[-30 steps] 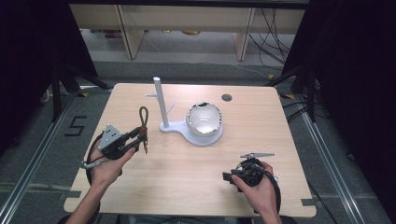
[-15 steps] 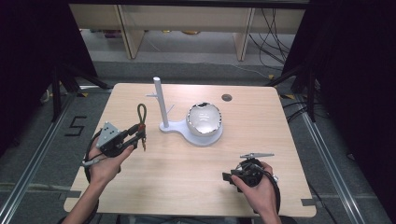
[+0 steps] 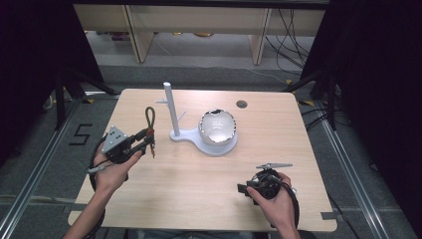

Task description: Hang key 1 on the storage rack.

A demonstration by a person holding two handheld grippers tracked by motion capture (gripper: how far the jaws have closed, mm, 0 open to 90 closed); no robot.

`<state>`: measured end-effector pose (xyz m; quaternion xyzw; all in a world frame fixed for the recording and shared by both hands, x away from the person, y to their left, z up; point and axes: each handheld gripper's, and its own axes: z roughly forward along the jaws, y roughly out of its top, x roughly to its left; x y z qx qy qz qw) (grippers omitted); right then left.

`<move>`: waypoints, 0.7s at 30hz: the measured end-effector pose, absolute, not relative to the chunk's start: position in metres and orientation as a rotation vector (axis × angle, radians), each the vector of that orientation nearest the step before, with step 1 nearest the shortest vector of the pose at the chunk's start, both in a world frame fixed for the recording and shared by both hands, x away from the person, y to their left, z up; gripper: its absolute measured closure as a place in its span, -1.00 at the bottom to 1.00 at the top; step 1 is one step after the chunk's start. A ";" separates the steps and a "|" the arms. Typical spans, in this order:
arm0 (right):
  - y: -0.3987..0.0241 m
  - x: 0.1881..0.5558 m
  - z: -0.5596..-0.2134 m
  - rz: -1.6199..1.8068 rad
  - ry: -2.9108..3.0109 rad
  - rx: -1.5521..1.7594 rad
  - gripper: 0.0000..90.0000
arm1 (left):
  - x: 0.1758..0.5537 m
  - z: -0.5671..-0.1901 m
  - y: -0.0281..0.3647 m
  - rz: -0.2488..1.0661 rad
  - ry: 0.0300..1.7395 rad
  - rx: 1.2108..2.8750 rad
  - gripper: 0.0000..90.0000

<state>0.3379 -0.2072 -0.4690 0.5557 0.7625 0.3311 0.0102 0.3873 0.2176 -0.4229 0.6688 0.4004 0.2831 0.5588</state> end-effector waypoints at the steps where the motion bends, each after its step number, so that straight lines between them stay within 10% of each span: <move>1: -0.207 0.338 -0.469 1.033 2.380 1.735 0.23 | 0.388 -0.423 0.218 0.668 0.944 1.580 0.49; 21: -0.207 0.338 -0.469 1.023 2.363 1.743 0.23 | 0.400 -0.418 0.216 0.670 0.943 1.593 0.49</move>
